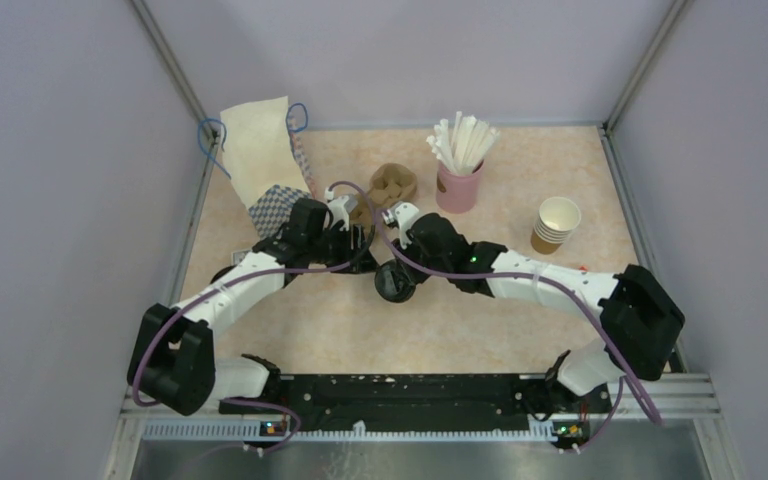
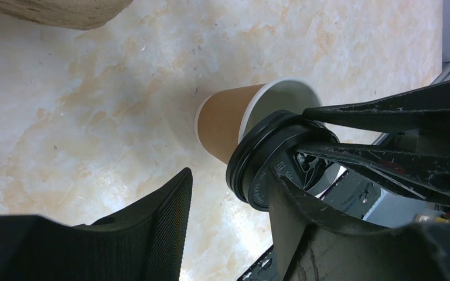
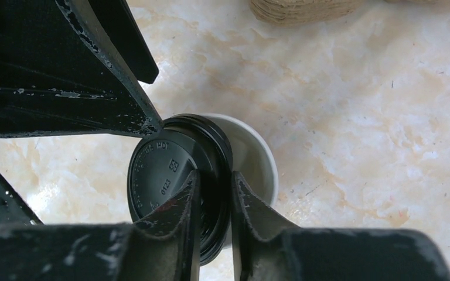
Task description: Pack the takeout coffee
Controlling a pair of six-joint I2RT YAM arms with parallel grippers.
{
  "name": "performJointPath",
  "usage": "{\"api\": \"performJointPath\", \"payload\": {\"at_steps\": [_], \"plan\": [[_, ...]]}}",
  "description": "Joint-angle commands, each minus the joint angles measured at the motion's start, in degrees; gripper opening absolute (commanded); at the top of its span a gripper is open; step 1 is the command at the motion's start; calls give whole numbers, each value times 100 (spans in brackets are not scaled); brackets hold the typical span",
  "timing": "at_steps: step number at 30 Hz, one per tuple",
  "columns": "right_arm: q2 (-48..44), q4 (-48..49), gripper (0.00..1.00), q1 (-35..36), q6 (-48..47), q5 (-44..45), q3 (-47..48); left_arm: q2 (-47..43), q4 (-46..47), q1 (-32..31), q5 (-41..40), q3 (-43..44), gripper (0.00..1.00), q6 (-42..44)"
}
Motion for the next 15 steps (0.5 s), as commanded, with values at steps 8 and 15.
{"api": "performJointPath", "payload": {"at_steps": [8,15], "plan": [[-253,324,6,-206,541,-375,-13,-289,-54,23,-11,260,58,91],[-762,589,7,-654,1061,-1055,-236,-365,-84,23,-7,308,58,93]]}}
